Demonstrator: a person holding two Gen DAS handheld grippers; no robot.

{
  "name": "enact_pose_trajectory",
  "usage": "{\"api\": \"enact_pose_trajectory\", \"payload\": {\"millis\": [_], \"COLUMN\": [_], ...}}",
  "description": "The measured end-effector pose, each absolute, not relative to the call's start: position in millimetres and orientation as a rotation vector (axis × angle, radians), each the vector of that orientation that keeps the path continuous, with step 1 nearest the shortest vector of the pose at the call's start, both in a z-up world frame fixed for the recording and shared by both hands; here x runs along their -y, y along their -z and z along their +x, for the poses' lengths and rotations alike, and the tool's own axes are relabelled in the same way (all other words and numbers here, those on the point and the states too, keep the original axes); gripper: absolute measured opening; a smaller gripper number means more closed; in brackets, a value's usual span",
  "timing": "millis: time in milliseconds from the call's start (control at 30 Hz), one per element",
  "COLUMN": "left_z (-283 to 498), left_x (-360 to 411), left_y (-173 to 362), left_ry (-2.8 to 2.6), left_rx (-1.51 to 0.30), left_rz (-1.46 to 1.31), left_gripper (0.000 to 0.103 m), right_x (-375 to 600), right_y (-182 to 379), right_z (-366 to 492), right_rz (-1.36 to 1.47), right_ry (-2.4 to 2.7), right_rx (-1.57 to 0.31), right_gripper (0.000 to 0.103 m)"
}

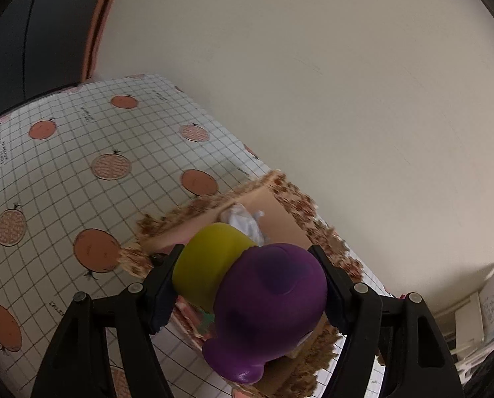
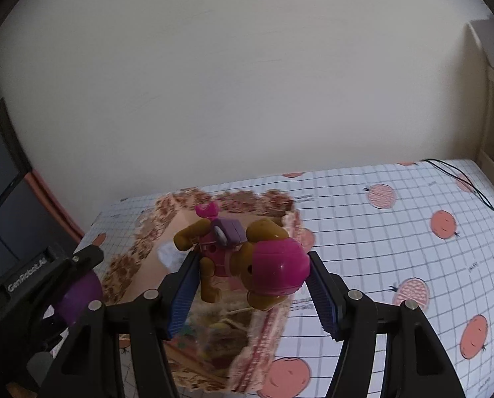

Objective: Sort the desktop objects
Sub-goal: 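Lift the squeeze toy and pink doll and carry both over the box, then open both tools to drop the squeeze toy and doll into the box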

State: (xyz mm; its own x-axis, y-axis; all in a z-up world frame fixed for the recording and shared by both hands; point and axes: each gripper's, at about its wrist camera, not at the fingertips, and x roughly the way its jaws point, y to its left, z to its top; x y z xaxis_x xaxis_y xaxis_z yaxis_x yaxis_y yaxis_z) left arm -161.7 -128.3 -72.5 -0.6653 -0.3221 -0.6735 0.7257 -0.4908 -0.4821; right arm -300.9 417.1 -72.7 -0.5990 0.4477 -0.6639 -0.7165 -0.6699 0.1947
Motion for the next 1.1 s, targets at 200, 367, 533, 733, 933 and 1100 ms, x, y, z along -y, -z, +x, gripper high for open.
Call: {"api": "enact_pose_trajectory", "payload": {"millis": [200, 367, 533, 733, 933, 1100], "left_z": [-155, -153, -154, -156, -159, -160], "left_x": [138, 143, 142, 142, 143, 143], "left_y": [75, 79, 81, 83, 88, 90], "left_ry": [2.139, 2.123, 2.123, 2.128, 2.123, 2.125], "left_rx": [-1.036, -1.046, -1.052, -1.056, -1.061, -1.065], "left_rz": [0.668, 0.665, 0.673, 0.687, 0.710, 0.729], "left_gripper": [0.074, 0.074, 0.074, 0.074, 0.074, 0.074], "right_x": [-403, -401, -400, -397, -395, -396], "right_y": [78, 81, 83, 82, 82, 84], "right_z": [-318, -322, -322, -319, -318, -317], "right_rz": [-0.816, -0.829, -0.841, -0.854, -0.868, -0.870], "right_ry": [-2.307, -2.321, -2.318, -2.317, -2.308, -2.312], "right_rx": [-0.548, -0.525, -0.523, -0.514, -0.518, -0.518], "right_gripper": [0.066, 0.066, 0.066, 0.066, 0.066, 0.066]}}
